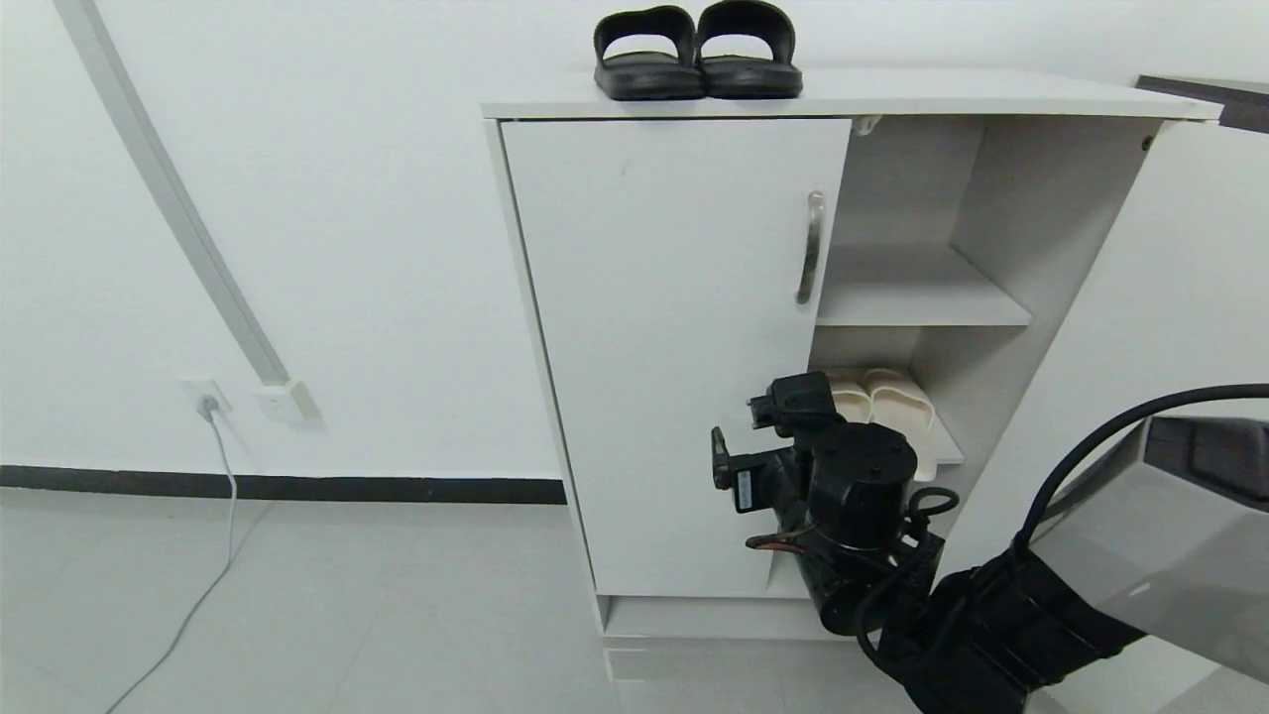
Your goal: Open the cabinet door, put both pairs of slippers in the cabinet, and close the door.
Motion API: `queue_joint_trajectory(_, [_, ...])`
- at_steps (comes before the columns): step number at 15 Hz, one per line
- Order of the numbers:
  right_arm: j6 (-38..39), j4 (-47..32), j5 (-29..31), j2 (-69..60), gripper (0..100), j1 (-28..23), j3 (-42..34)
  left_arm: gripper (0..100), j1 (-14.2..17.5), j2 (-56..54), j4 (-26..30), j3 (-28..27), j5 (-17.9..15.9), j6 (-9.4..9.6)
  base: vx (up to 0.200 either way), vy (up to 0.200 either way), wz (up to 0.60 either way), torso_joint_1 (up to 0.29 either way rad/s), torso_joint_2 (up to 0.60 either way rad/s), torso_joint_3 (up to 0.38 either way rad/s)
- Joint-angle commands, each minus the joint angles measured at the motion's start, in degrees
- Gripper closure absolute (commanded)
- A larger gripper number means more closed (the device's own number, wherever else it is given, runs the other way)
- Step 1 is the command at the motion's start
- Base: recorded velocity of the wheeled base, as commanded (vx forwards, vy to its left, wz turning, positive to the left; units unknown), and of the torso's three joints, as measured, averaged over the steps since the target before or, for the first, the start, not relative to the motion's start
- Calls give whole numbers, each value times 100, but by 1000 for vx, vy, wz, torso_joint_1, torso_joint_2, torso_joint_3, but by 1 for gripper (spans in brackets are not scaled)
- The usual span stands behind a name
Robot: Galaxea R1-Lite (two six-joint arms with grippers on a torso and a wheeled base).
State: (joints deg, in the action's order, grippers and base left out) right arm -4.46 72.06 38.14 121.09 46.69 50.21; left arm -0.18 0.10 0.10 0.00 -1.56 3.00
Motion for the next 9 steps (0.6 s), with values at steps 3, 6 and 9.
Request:
queue_joint_trajectory(3, [-64, 80, -9, -15, 0, -64, -47, 100, 1, 8, -1, 0, 7, -19, 0, 0, 0, 0, 0, 0])
queue_joint_trajectory(6, [-99, 107, -18, -15, 0, -64, -64, 100, 1, 8, -1, 0, 7, -19, 0, 0, 0, 0, 0, 0])
queue_joint_trajectory(9, [-125, 186, -18, -15, 0, -64, -135, 100, 1, 8, -1, 0, 7, -19, 0, 0, 0, 0, 0, 0])
